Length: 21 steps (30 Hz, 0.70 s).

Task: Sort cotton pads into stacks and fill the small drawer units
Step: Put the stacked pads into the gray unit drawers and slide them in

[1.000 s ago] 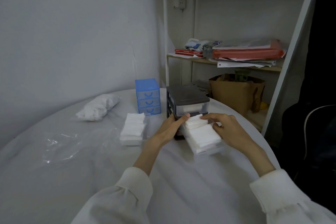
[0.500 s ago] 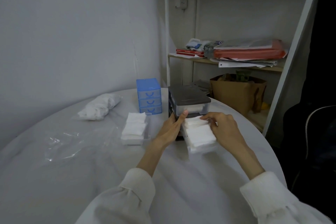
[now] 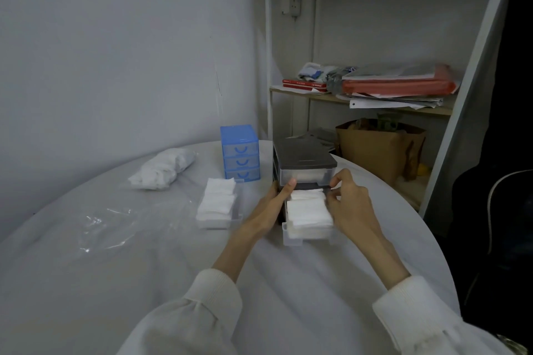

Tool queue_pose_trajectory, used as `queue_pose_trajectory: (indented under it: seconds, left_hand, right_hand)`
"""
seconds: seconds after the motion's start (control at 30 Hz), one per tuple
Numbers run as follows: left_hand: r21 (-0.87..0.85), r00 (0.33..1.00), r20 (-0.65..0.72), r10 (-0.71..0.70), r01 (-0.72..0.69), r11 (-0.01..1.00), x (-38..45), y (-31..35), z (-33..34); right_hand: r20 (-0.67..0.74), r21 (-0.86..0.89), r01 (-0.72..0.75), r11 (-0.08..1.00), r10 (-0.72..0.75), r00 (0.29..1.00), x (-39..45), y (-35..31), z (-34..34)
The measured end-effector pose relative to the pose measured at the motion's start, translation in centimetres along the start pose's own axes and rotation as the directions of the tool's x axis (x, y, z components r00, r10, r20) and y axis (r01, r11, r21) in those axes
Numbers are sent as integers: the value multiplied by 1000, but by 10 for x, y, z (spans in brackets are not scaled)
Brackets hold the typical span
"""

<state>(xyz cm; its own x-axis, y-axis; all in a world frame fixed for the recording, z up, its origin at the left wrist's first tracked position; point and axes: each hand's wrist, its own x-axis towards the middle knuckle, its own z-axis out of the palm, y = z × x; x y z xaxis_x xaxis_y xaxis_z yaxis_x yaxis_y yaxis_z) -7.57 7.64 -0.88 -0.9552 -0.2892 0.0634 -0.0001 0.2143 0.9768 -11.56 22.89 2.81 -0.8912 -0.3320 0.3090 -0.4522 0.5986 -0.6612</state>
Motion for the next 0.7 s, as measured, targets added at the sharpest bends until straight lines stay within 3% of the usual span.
queue_pose_trajectory:
  seconds: [0.17, 0.3, 0.4, 0.57, 0.7]
  left_hand:
    - [67, 990, -135, 45, -36, 997, -6, -3, 0]
    - [7, 966, -237, 106, -107, 994, -12, -2, -1]
    - [-56, 976, -146, 163, -173, 983, -27, 1, -2]
    - [102, 965, 127, 230, -244, 965, -48, -1, -7]
    - [229, 952, 140, 271, -298, 927, -50, -2, -10]
  right_hand:
    - [-15, 88, 79, 993, -78, 997, -4, 16, -11]
    - [206, 196, 179, 964, -219, 954, -9, 27, -15]
    - [373, 229, 144, 963, -224, 901, -13, 30, -15]
    - [490, 116, 207, 972, -237, 839, -9, 33, -25]
    - [526, 98, 269, 958, -279, 803, -5, 35, -32]
